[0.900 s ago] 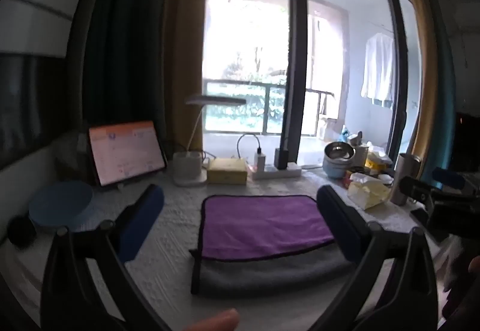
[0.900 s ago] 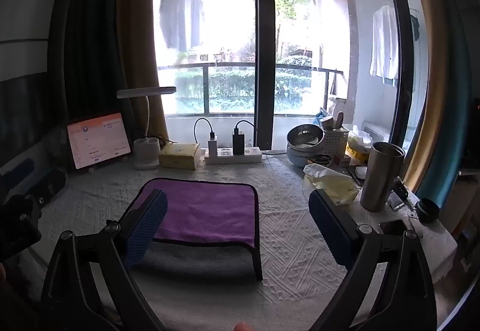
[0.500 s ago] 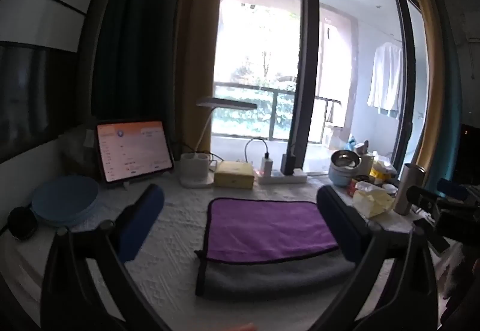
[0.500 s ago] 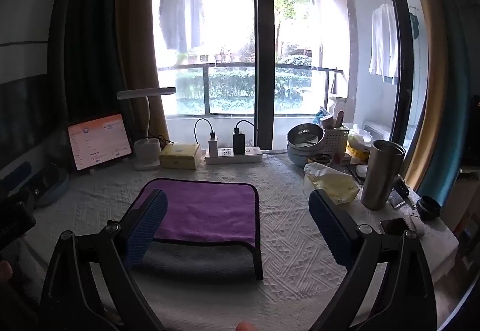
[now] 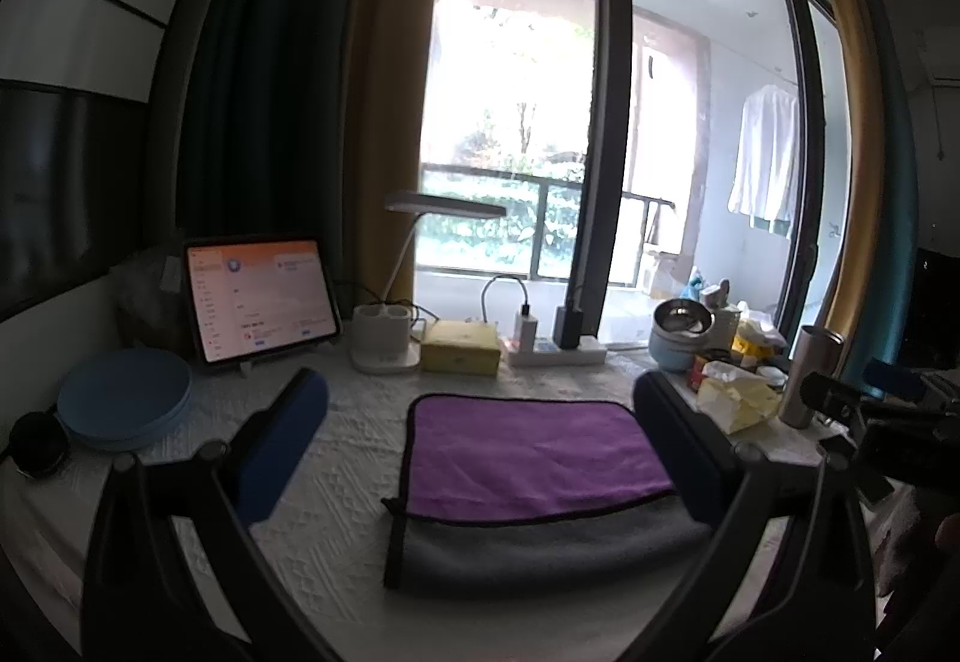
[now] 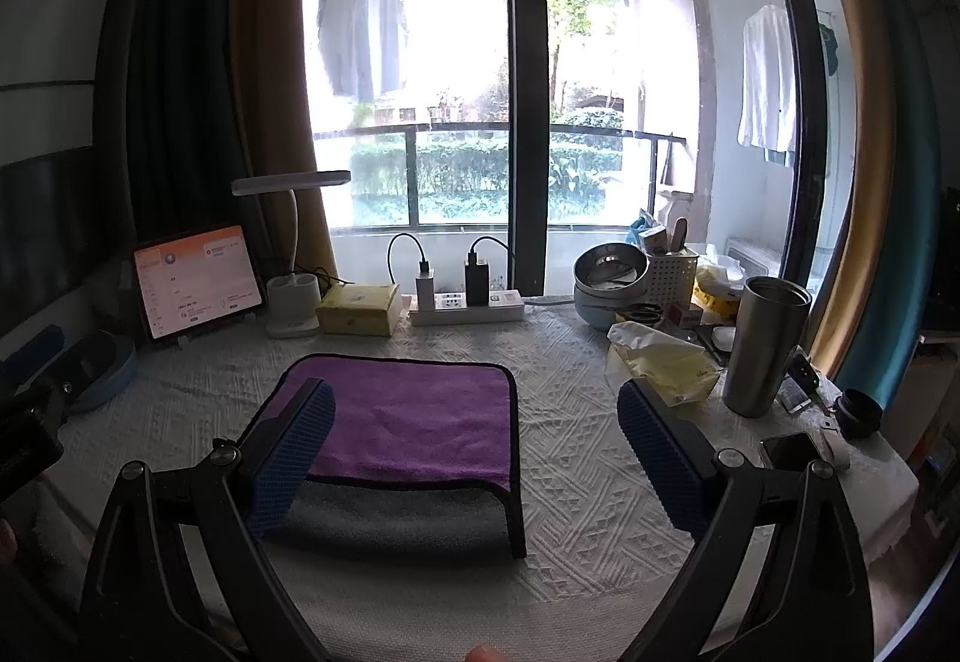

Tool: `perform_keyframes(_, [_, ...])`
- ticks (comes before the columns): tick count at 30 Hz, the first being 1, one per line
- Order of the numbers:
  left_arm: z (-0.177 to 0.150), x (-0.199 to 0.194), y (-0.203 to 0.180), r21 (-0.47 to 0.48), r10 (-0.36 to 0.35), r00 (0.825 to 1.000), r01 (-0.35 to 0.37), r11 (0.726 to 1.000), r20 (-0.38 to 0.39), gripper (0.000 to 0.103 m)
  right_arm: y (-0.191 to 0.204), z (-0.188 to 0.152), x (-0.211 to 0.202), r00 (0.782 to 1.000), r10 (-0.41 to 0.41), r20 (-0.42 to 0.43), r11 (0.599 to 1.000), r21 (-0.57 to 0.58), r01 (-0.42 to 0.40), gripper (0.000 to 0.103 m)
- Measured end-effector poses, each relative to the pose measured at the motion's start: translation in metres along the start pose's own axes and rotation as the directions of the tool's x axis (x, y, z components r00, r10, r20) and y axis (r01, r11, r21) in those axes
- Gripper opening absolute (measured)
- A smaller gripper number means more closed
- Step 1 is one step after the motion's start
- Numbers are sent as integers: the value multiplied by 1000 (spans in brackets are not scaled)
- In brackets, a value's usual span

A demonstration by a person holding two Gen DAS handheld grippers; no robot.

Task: Fold towel

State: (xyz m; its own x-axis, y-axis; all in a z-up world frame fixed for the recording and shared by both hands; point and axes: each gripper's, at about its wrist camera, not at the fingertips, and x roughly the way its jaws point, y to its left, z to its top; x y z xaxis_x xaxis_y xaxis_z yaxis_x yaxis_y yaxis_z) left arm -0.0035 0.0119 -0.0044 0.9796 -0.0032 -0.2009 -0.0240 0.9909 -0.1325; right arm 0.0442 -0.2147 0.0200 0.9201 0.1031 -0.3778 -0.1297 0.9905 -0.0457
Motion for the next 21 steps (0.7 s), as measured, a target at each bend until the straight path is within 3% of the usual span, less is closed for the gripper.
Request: perform_keyframes(21, [2, -1, 1, 3, -7, 1000, 7, 1000, -3, 103, 4, -3, 1, 1000, 3, 2, 1000, -6, -3, 98])
